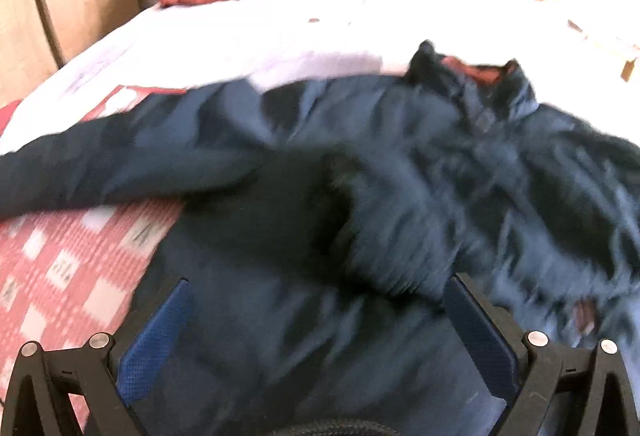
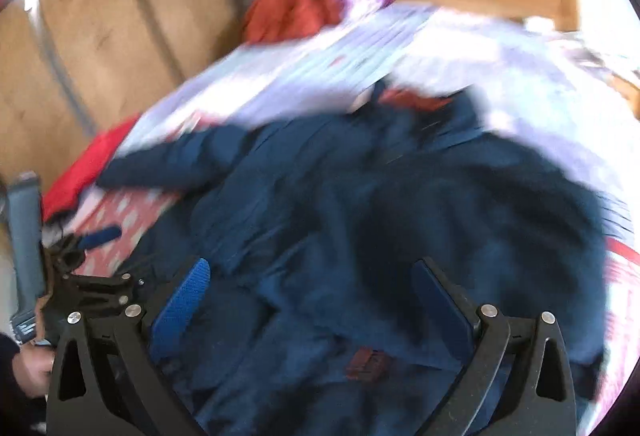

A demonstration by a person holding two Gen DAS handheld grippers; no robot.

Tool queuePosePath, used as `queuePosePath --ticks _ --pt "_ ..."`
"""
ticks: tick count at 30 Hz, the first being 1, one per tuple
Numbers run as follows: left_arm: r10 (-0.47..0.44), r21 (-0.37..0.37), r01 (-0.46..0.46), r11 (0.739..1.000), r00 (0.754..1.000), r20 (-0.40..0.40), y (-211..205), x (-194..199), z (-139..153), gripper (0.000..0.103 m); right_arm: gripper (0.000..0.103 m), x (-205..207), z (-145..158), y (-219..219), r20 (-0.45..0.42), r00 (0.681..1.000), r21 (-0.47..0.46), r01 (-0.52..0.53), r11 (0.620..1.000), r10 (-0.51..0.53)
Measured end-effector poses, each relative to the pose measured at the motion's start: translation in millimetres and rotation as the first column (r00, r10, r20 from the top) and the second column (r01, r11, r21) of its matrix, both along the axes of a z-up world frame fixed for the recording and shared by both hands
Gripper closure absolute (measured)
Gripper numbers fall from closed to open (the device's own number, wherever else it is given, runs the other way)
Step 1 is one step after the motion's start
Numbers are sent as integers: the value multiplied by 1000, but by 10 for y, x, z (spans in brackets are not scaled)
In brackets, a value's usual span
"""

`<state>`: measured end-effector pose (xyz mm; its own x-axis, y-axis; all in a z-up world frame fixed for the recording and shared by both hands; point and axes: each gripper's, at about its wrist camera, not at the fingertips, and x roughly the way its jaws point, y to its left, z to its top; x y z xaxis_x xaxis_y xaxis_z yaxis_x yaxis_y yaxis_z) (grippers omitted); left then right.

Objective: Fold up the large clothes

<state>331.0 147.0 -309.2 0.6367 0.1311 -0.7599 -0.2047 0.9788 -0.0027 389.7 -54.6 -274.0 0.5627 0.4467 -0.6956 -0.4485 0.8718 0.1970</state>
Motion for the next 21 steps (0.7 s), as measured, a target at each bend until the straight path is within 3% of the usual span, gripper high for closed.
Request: queuePosePath --ticks 3,8,10,11,12,14,16,18,21 --pt "-54 -9 55 998 998 21 -222 194 31 0 0 18 87 -528 127 961 -100 257 961 -244" --pt "-182 62 178 982 981 73 -725 792 2 0 0 488 -313 -1334 34 888 -104 460 882 -459" --pt "-191 95 185 978 979 65 -846 1088 -92 0 0 608 -631 -1467 -25 878 -223 462 858 -479" --pt "-174 126 172 977 985 9 -895 1329 -268 0 0 588 -802 -1524 -65 878 -253 445 859 -474" --pt "-161 140 164 977 986 -31 -904 1439 -378 0 0 537 -961 -1615 -119 878 -237 428 872 -463" --pt "-149 118 169 979 976 -159 -869 1685 -806 0 0 288 -993 -1700 -80 882 -233 437 869 -465" --pt "-147 114 162 980 981 -129 -867 1675 -831 0 0 107 -977 -1688 -47 883 -254 441 861 -467" --pt "-153 145 170 975 981 -121 -902 1635 -819 0 0 -42 -1027 -1722 -77 877 -254 443 860 -474" --pt "-150 129 163 978 983 -106 -865 1589 -830 0 0 -158 -1067 -1751 -130 871 -294 422 858 -473"
